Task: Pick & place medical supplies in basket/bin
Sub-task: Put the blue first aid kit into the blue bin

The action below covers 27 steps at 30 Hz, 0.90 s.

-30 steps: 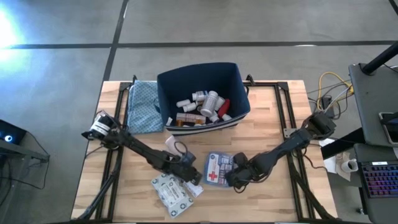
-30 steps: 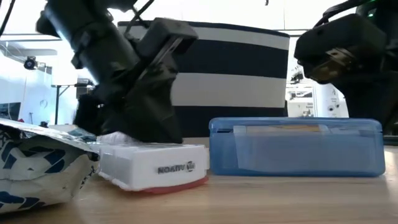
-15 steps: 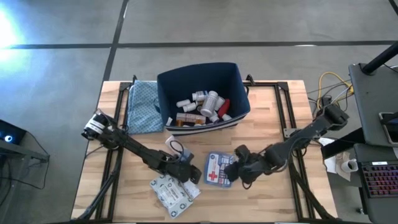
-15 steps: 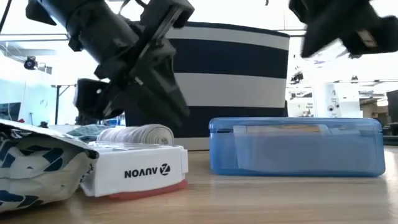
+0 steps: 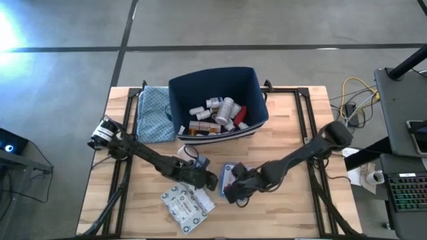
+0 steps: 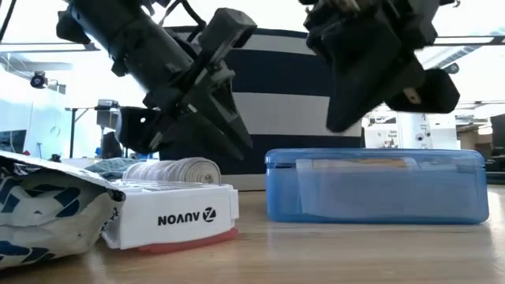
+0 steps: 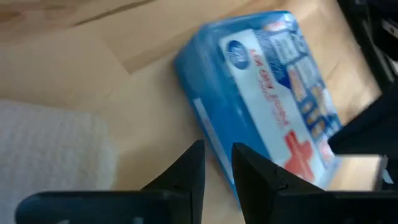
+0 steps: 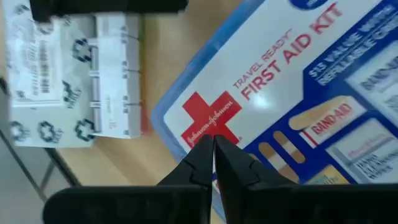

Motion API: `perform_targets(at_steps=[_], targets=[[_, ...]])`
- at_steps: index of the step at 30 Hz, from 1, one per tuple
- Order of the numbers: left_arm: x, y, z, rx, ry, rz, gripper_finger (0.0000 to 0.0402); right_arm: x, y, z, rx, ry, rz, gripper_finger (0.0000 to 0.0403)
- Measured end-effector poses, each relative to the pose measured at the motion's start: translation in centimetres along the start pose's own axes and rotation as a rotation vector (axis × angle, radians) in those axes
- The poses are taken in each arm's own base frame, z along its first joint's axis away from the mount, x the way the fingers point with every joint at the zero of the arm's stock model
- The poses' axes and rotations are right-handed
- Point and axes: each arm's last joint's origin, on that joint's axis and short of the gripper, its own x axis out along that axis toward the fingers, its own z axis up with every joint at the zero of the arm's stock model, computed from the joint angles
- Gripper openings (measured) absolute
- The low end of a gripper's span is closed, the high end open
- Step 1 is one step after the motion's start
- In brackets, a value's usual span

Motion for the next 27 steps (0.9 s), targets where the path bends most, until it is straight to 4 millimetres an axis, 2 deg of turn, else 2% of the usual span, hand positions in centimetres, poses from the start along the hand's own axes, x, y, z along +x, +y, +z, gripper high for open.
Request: perform_targets(at_steps=[7,11,17,27], targets=[[0.1,0.0,-0.1,-0.023,-0.008,-0.055,0.0061,1.9,-0.7,-0.5,0.016,0.030,-0.055,0.0009],[0.5,0.1,-0.4,-0.028,-0.016,-0.064,0.0061,2.1,-1.0,-0.6,0.023,0.040,-0.059,0.0009],[2.5,0.5,-1.3,-0.073,-0.005,-0.031,0.0061,1.8,-1.1,-0.6,0.015,0.044,-0.070,0.0009],[2.7,0.8,-0.9,-0.107,-0.010,-0.016,0.0061,1.8,-1.1,-0.7,0.004,0.050,-0.070,0.0009]])
